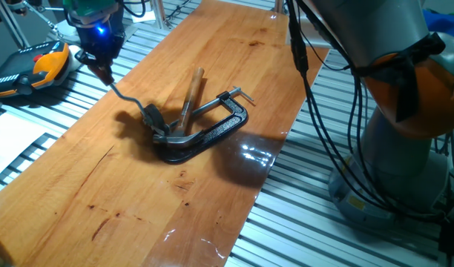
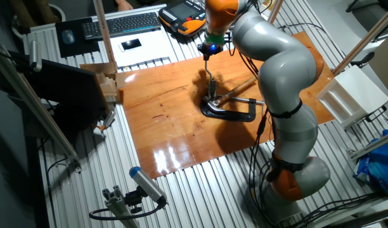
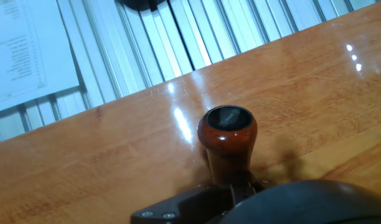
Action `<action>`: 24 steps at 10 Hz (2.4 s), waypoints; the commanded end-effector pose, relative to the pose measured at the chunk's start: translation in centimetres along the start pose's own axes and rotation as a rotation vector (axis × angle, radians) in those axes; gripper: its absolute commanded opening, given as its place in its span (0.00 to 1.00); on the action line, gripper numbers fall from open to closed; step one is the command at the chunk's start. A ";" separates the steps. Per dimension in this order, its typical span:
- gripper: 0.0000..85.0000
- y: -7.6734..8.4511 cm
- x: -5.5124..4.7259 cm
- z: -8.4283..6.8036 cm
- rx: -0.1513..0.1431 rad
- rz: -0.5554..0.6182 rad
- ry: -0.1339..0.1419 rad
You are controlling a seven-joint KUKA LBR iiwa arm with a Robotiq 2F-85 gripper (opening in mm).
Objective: Push down the lever
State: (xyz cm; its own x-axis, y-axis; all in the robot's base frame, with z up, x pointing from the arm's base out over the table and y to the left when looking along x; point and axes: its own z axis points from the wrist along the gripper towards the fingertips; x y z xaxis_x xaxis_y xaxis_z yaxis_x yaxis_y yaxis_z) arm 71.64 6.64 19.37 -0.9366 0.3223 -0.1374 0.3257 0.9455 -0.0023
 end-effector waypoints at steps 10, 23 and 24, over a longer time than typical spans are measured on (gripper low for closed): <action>0.00 0.3 -0.3 2.2 -0.002 0.001 0.027; 0.00 0.3 -0.5 3.2 -0.050 -0.178 0.078; 0.00 0.3 -0.5 3.2 -0.053 -0.222 0.064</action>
State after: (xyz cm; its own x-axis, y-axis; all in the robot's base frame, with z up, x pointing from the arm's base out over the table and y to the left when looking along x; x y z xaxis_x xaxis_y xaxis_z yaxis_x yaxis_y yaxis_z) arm 72.58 6.64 16.24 -0.9829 0.1667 -0.0783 0.1649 0.9859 0.0294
